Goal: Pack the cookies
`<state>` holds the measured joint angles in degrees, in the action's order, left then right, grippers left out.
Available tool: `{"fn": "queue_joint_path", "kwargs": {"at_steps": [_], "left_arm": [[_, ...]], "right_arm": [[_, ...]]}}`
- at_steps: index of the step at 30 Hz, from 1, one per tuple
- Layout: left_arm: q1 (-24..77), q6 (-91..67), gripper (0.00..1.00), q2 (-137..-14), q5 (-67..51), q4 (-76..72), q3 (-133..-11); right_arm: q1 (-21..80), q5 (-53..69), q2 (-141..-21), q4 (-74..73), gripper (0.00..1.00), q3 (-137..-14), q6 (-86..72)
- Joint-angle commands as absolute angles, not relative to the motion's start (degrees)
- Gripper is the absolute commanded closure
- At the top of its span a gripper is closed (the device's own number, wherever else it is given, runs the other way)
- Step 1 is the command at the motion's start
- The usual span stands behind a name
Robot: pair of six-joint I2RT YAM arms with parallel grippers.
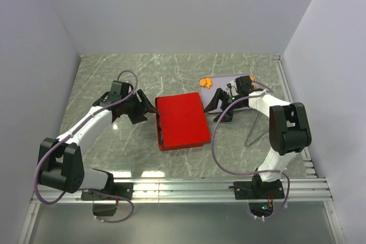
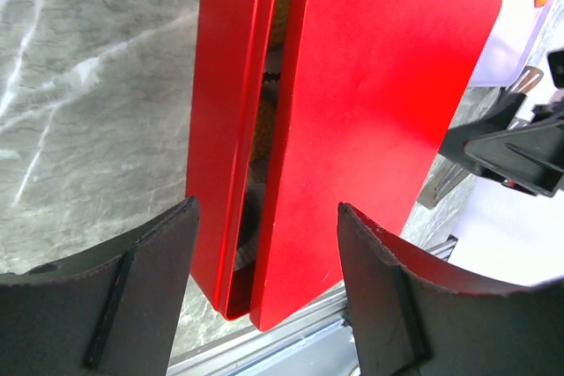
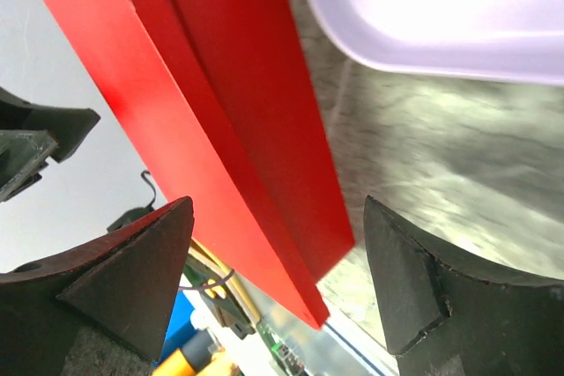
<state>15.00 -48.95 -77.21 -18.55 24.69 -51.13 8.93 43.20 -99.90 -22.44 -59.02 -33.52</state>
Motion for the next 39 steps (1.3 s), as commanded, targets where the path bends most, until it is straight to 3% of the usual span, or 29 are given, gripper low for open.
{"fn": "queue_joint_path", "kwargs": {"at_steps": [1, 14, 20, 25, 32, 39], "left_arm": [[14.1, -47.3, 0.31, -75.3, -18.3, 24.4, -52.0], [9.1, -42.8, 0.43, -75.6, -8.9, 30.0, -53.5], [9.1, -39.5, 0.57, -79.7, -4.9, 30.1, -53.0], [9.1, -38.8, 0.78, -83.8, -6.7, 27.3, -52.1], [9.8, -39.4, 0.97, -87.6, -8.3, 24.9, -51.8], [11.9, -41.0, 0.99, -89.6, -8.3, 23.5, -51.3]], "right_arm": [[6.7, 41.9, -95.5, -25.6, 0.15, -61.0, -29.7], [5.5, 23.4, -84.6, -45.9, 0.17, -55.7, -20.1], [13.0, 16.4, -85.2, -50.8, 0.33, -57.2, -20.6], [17.0, 17.3, -89.1, -49.5, 0.63, -57.0, -22.0], [20.3, 18.2, -93.4, -48.0, 0.67, -57.4, -22.0], [22.6, 18.9, -94.0, -49.1, 0.70, -59.0, -21.8]]}}
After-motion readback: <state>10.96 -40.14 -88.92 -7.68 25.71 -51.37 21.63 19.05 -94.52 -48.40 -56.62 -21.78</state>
